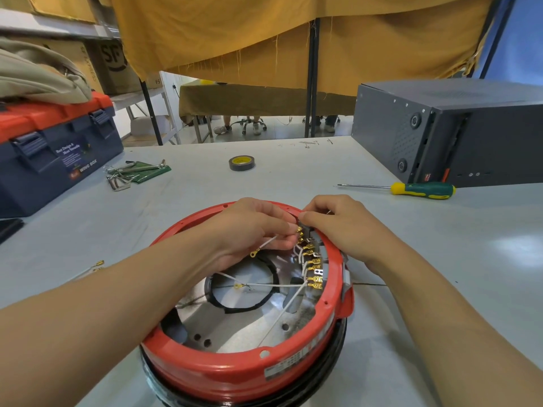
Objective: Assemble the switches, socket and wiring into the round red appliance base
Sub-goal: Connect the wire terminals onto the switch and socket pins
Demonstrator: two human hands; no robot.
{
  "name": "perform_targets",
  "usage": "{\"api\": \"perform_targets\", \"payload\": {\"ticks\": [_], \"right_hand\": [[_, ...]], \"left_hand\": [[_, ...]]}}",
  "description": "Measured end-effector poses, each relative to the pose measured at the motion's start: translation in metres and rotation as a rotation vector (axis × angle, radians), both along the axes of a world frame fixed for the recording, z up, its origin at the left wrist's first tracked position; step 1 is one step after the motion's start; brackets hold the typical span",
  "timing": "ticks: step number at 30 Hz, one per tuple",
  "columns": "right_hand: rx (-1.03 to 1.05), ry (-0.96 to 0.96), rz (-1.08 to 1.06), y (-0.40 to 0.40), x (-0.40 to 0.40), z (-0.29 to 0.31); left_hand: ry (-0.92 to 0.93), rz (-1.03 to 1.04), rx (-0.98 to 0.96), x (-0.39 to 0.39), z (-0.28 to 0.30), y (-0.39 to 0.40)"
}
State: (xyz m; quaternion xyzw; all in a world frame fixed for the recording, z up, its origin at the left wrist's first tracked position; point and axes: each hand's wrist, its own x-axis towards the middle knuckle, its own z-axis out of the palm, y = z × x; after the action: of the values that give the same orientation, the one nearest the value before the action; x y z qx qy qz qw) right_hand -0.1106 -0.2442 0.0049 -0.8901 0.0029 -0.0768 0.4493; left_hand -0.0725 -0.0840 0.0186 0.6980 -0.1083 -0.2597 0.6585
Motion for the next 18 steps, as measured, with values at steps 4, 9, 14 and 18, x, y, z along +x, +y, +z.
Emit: {"api": "perform_targets", "payload": {"ticks": [4, 9, 14, 18], "right_hand": [[-0.041, -0.044, -0.058, -0.0017, 0.0014, -0.0005], [-0.131, -0.079, -0.113, -0.0022, 0.0026, -0.0007], [-0.146, -0.136, -0.12, -0.0014, 0.0017, -0.0005], [-0.154, -0.144, -0.112, -0.0005, 0.0028, -0.0008]], "left_hand": [[-0.152, -0.05, 0.149, 0.0008, 0.0014, 0.0048], [-0.26, -0.082, 0.293, -0.0014, 0.0017, 0.0069], [-0.39, -0.085, 0.381, -0.0048, 0.0037, 0.0068], [-0.503, -0.064, 0.419, -0.0064, 0.0024, 0.0055]]}}
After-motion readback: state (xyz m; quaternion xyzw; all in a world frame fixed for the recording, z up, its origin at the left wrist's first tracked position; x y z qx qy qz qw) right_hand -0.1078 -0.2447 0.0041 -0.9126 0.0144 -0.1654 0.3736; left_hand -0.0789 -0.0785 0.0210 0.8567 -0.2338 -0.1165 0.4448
